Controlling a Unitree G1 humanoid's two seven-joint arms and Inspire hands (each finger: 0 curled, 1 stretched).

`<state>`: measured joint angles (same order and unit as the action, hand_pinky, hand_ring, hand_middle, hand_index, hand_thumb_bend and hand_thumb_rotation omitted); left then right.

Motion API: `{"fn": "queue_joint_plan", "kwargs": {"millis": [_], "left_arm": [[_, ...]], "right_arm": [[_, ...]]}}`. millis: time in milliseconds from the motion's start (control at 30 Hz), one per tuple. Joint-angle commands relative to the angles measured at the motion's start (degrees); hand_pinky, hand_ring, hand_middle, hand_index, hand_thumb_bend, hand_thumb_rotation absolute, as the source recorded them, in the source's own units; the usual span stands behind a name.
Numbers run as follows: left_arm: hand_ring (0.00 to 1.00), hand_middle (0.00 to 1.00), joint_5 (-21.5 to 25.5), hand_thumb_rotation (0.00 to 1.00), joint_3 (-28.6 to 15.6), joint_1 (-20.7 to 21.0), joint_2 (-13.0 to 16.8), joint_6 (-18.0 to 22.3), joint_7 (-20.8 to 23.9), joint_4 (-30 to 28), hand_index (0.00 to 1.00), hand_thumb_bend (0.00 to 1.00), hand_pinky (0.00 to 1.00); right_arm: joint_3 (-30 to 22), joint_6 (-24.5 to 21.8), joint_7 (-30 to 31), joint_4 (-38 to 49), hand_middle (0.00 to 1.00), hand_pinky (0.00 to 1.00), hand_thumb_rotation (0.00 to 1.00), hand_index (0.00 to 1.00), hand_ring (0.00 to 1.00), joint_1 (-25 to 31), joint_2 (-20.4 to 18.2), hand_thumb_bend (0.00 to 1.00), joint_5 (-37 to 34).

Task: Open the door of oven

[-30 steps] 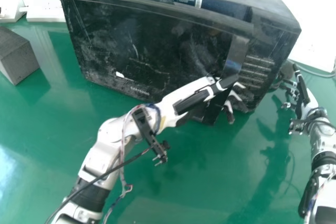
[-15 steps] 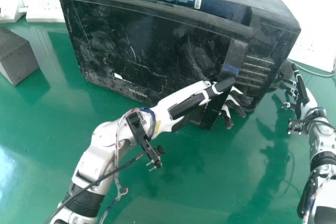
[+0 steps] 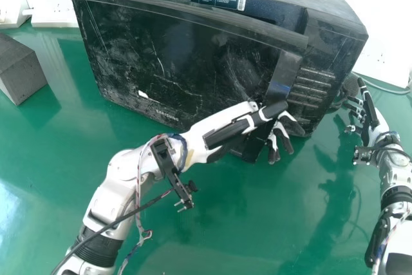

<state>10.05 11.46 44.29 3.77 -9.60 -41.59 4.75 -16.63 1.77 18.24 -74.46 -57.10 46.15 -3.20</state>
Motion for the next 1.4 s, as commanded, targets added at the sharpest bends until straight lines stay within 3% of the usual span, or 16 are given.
{"fn": "queue_joint_plan", "kwargs": {"millis": [0, 100, 267, 367, 767, 1067, 1200, 1267, 1367], "left_arm": [[0.3, 0.46, 1.3, 0.79, 0.7, -1.2, -0.1, 0.4, -0.9, -1.6, 0.78, 0.87, 0.23], [0.29, 0.45, 1.6, 0.78, 0.4, -1.6, 0.6, -0.6, -0.9, -2.2, 0.78, 0.89, 0.22], [0.28, 0.44, 2.1, 0.78, 0.0, -2.6, 1.8, -0.8, -0.9, -3.1, 0.77, 0.87, 0.2], [0.27, 0.44, 2.3, 0.78, -0.3, -3.4, 2.5, -0.7, -0.6, -3.9, 0.76, 0.87, 0.19], [0.26, 0.43, 4.3, 0.8, -3.0, -6.4, 7.4, 0.0, -1.7, -8.3, 0.78, 0.85, 0.18], [0.26, 0.41, 6.2, 0.8, -6.6, -10.0, 11.6, 3.4, -2.7, -9.7, 0.76, 0.79, 0.19], [0.26, 0.41, 7.7, 0.81, -8.3, -11.4, 13.3, 5.0, -3.5, -10.3, 0.75, 0.78, 0.19], [0.26, 0.41, 8.8, 0.79, -9.0, -12.0, 13.5, 4.4, -3.7, -10.8, 0.72, 0.79, 0.19], [0.25, 0.4, 11.1, 0.75, -10.3, -12.8, 14.0, 1.9, -3.4, -11.6, 0.66, 0.83, 0.18]], "right_arm": [[0.5, -3.5, 1.7, -2.4, 0.83, 0.69, 1.0, 0.88, 0.75, 3.5, -2.2, 1.0, 0.7], [0.5, -3.7, 1.5, -2.5, 0.85, 0.76, 1.0, 0.88, 0.8, 3.4, -2.2, 1.0, 0.9], [0.7, -3.9, 1.5, -2.5, 0.81, 0.67, 1.0, 0.85, 0.74, 3.3, -2.0, 0.99, 1.0], [0.7, -4.1, 1.2, -2.4, 0.82, 0.71, 1.0, 0.85, 0.76, 3.2, -2.1, 0.98, 1.0], [0.4, -4.1, 1.4, -2.5, 0.82, 0.7, 1.0, 0.85, 0.71, 3.4, -2.0, 0.99, 0.8], [0.7, -3.6, 1.0, -2.5, 0.83, 0.71, 1.0, 0.88, 0.76, 3.5, -2.1, 0.98, 1.2], [0.2, -4.1, 1.6, -2.6, 0.83, 0.66, 1.0, 0.87, 0.71, 3.5, -1.9, 0.96, 0.7], [0.1, -4.0, 1.6, -2.5, 0.82, 0.6, 1.0, 0.86, 0.65, 3.5, -2.0, 0.96, 0.6], [0.0, -4.2, 1.7, -2.6, 0.83, 0.66, 1.0, 0.85, 0.7, 3.4, -2.0, 0.96, 0.4]]}}
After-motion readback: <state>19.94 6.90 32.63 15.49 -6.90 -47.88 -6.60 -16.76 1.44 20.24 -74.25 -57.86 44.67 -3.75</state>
